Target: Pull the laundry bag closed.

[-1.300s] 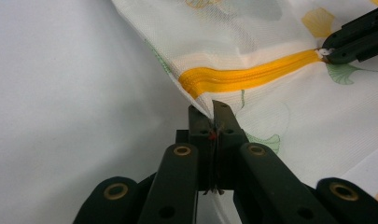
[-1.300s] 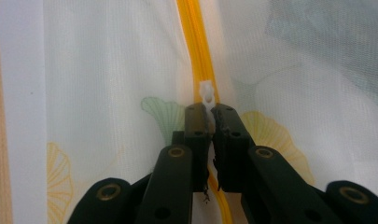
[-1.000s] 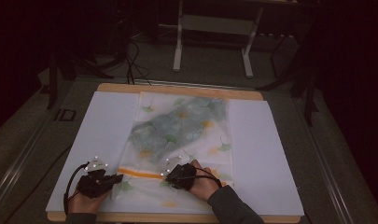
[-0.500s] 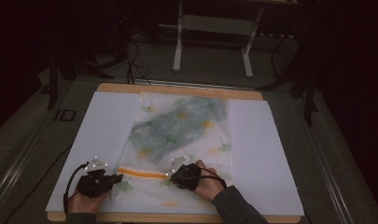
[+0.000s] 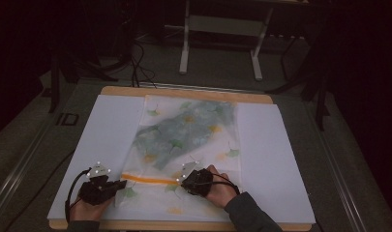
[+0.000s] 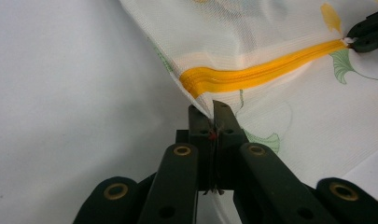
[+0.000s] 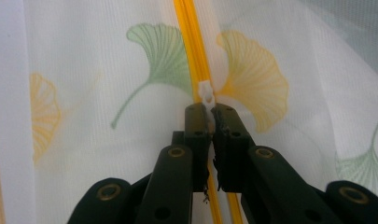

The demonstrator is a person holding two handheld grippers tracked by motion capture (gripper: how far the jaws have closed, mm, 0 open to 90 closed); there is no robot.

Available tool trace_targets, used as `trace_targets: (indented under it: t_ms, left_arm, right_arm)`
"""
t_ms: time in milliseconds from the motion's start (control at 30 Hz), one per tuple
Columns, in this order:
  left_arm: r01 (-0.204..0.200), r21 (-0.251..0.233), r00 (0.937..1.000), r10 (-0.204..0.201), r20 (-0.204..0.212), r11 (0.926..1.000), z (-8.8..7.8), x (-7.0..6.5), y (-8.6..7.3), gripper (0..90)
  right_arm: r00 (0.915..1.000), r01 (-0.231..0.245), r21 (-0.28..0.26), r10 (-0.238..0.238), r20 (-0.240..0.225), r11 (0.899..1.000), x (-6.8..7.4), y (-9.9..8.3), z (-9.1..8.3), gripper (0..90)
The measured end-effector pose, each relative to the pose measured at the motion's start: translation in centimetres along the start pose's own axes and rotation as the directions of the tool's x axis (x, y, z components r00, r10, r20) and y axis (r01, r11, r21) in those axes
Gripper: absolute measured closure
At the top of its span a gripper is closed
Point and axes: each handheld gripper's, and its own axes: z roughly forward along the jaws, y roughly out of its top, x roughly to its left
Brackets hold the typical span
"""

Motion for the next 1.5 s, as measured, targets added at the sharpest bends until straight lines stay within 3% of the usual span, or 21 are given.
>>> trace_targets:
  t_ms: [1500]
  left_arm:
    - [0.006,0.004,1.0,-0.006,-0.005,1.0,0.0,0.1,-0.1,88.7]
  right_arm:
    - [0.9996,-0.002,0.049,0.001,0.027,0.999,-0.6,-3.0,-1.9,84.8]
